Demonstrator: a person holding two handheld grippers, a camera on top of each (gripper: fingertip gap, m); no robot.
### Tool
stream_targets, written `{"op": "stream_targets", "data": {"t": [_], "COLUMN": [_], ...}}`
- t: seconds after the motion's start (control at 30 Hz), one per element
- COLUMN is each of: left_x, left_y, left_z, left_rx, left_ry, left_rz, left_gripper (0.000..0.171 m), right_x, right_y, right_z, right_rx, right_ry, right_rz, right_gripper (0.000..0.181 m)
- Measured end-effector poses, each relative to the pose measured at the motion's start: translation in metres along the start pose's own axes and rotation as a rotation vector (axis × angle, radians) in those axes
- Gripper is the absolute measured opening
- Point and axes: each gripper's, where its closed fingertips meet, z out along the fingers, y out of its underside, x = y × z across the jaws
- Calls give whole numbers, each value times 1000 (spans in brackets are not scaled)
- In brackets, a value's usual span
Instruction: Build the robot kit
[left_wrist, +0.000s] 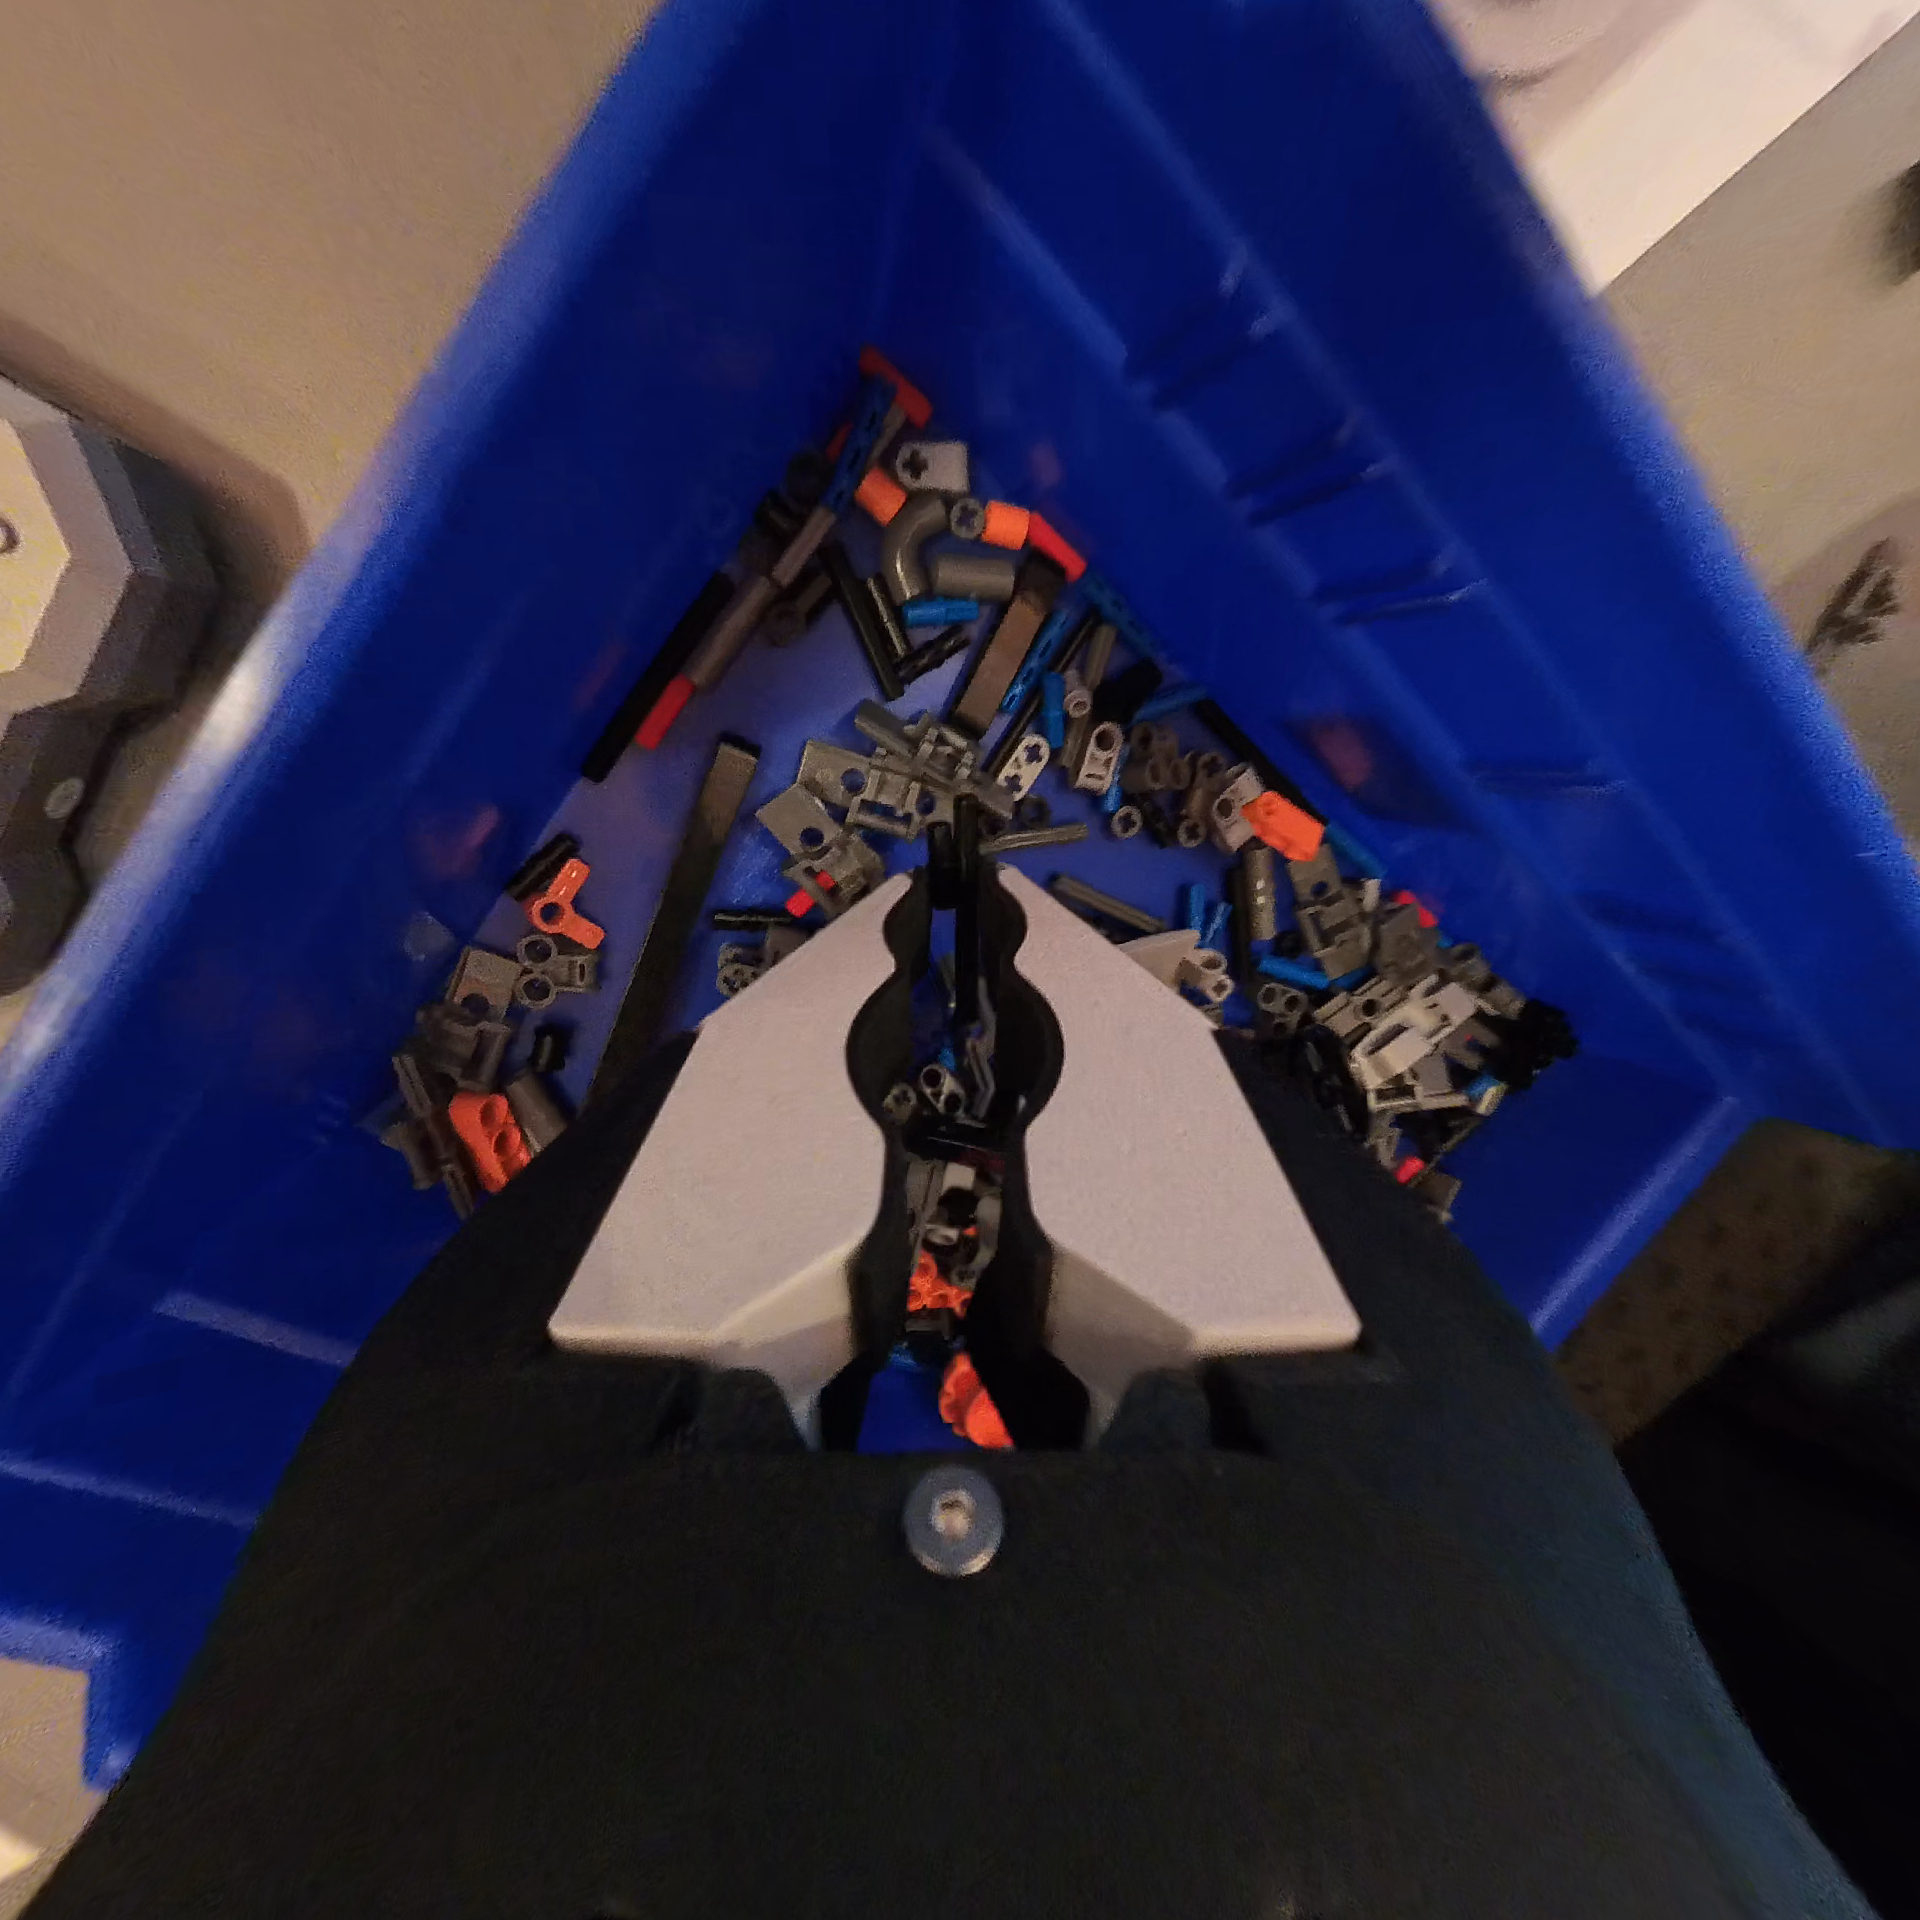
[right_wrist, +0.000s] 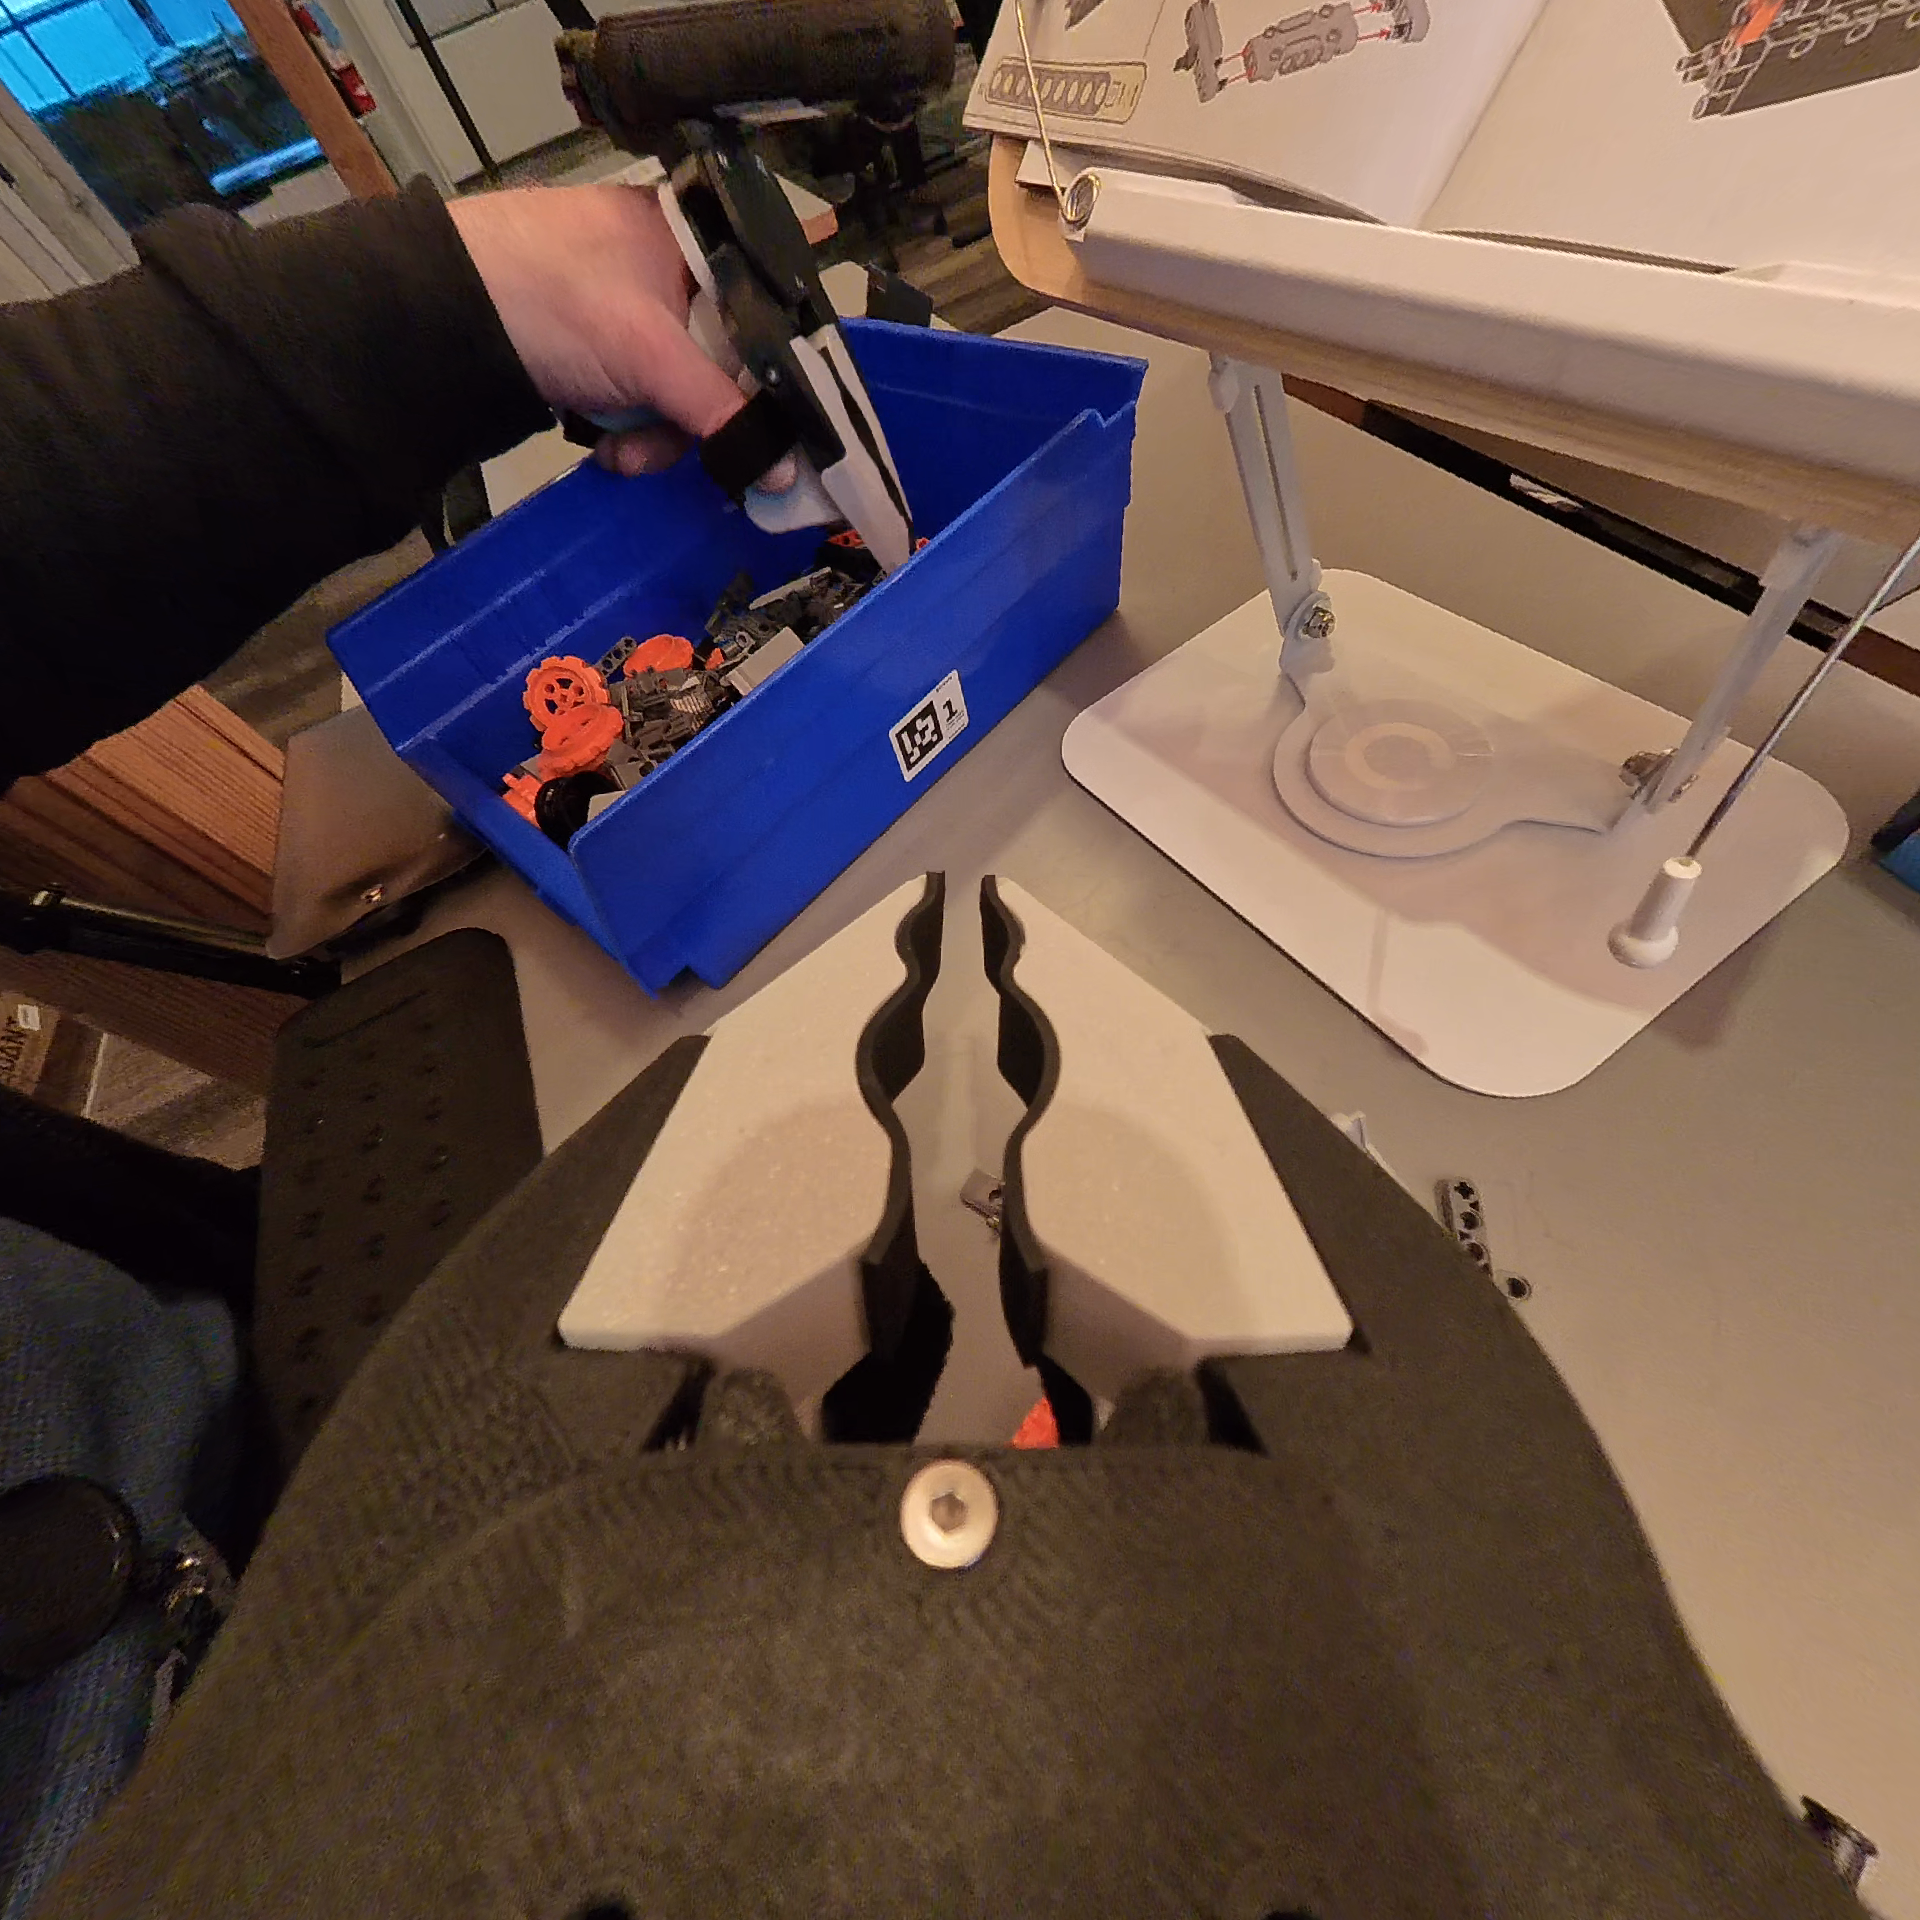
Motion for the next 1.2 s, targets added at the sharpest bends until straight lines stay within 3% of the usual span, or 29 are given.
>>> {"op": "stream_targets", "data": {"t": [0.2, 0.5, 0.77, 0.97, 1.13, 1.2], "left_x": [14, 63, 114, 125, 123, 125], "left_y": [-12, -31, -42, -34, -27, -25], "left_z": [-23, -70, -99, -105, -108, -109], "left_rx": [133, 445, 741, 857, 891, 899], "left_ry": [96, 318, 443, 413, 400, 405], "left_rz": [-30, -75, -184, -237, -261, -250], "left_gripper": [7, 6, 7, 6, 6, 7], "right_x": [-6, -30, -61, -67, -76, -77], "right_y": [-2, -22, -64, -65, -64, -64], "right_z": [1, 16, 95, 146, 159, 160], "right_rx": [5, 25, 35, -27, -49, -52], "right_ry": [-22, -82, -125, -223, -264, -281], "right_rz": [-3, -50, -47, 59, 60, 68], "right_gripper": [6, 21, 32, 26, 2, 0]}}
